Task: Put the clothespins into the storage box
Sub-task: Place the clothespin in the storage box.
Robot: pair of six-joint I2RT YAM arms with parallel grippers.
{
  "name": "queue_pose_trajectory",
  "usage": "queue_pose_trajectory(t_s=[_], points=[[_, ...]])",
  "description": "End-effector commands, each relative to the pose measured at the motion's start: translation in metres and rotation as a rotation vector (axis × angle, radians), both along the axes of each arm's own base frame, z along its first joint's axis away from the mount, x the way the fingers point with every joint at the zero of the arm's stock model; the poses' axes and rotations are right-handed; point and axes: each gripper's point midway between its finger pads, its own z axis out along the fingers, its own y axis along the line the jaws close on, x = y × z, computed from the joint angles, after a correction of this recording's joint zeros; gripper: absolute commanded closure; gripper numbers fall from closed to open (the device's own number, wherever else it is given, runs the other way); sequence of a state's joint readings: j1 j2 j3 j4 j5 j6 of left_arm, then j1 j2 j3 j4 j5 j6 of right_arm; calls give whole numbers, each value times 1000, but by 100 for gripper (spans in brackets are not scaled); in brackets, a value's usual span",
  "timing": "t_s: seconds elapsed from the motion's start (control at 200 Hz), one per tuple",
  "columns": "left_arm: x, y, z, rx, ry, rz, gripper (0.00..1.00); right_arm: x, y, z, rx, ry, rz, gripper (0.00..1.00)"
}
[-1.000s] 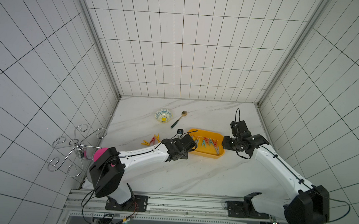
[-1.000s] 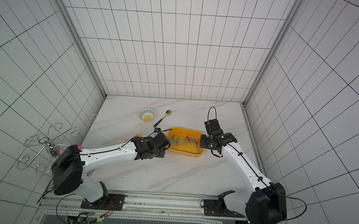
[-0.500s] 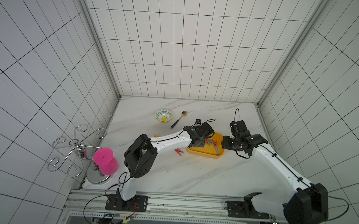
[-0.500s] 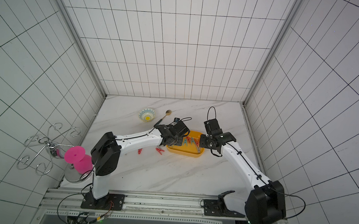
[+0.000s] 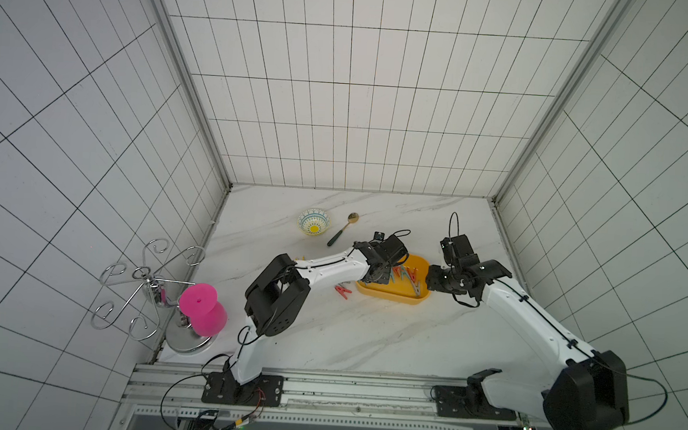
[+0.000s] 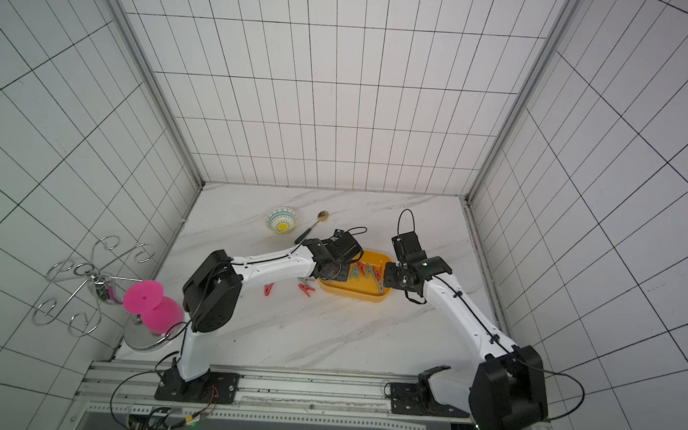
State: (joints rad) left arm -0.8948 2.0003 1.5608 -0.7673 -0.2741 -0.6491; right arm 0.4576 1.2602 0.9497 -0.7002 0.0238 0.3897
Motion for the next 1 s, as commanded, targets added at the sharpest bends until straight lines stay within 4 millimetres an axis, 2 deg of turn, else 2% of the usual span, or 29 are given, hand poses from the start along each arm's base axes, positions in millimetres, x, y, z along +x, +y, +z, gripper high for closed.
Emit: queue_pose_trajectory(t_s=[0.0,0.13,0.245,0.465,0.555,0.71,0.909,0.999], points=[[-2,5,50,-78,-79,0,67,-4,-8,-1,-13,-7,-16,49],[-12,23,71,-93,-110,5,63,-3,-7,3,-8,-12,-19,49],[-27,44,73,-82,-114,11,60,-4,-8,5,-6,-17,-18,49],[-65,97,55,-69,-86,77,59,-3,-8,7,-8,-23,-18,49],[-79,111,44,-76,-71,98,58,-2,-6,8,1,-21,-15,49],[-88,108,19,-121,-29,93,58,0,-1,8,19,-22,-10,48],[-86,95,-18,-107,39,121,55,-1,1,10,28,-23,-10,48],[-82,91,-28,-106,41,134,55,-3,-1,11,24,-30,-12,48]])
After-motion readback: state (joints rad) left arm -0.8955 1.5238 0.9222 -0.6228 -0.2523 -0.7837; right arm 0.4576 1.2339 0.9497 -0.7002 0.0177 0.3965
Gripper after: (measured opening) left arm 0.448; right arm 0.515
